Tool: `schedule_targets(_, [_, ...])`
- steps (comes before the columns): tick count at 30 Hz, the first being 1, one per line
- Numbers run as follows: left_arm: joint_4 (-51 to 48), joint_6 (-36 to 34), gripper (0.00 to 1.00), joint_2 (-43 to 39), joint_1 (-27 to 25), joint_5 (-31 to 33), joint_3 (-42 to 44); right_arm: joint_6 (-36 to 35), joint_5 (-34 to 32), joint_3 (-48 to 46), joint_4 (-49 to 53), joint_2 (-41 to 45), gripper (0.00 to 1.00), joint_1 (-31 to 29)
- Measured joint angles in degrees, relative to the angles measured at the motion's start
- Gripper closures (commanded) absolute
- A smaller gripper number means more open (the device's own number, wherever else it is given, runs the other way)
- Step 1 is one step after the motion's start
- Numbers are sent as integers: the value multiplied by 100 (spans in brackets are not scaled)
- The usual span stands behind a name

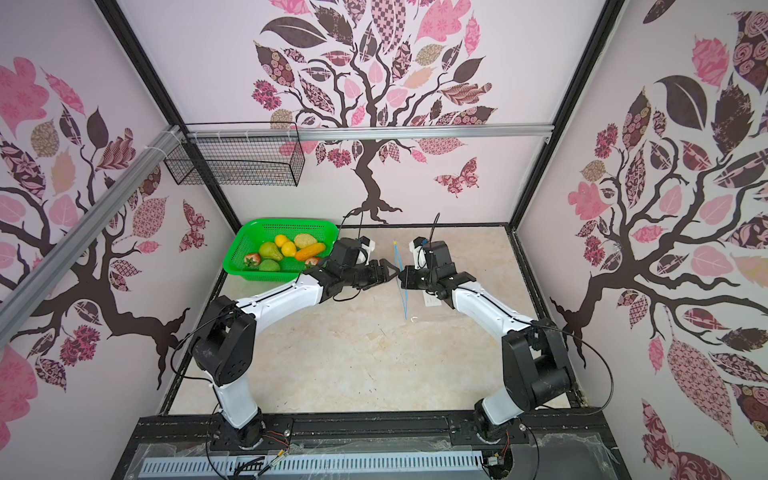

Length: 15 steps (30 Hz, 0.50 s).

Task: Place the food in the zip-top bag and seal the zipper
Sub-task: 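Hold the bag upright and spread the zipper edges apart with both grippers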

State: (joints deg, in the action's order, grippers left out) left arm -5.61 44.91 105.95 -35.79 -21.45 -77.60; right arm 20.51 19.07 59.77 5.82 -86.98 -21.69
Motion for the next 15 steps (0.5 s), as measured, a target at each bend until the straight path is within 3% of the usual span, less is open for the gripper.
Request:
schedule_targets(11, [-199,-136,36,442,-131,376,-192,-149,-262,-48,61,122,100,-170])
schedule_targets(13, [-243,-144,47,522,-153,389,-236,-179,-328,-48,103,122,100,-192])
schedule_targets(15, [-278,-190,70,605,-181,380,-323,-236,-411,-48,175,122,100,-216])
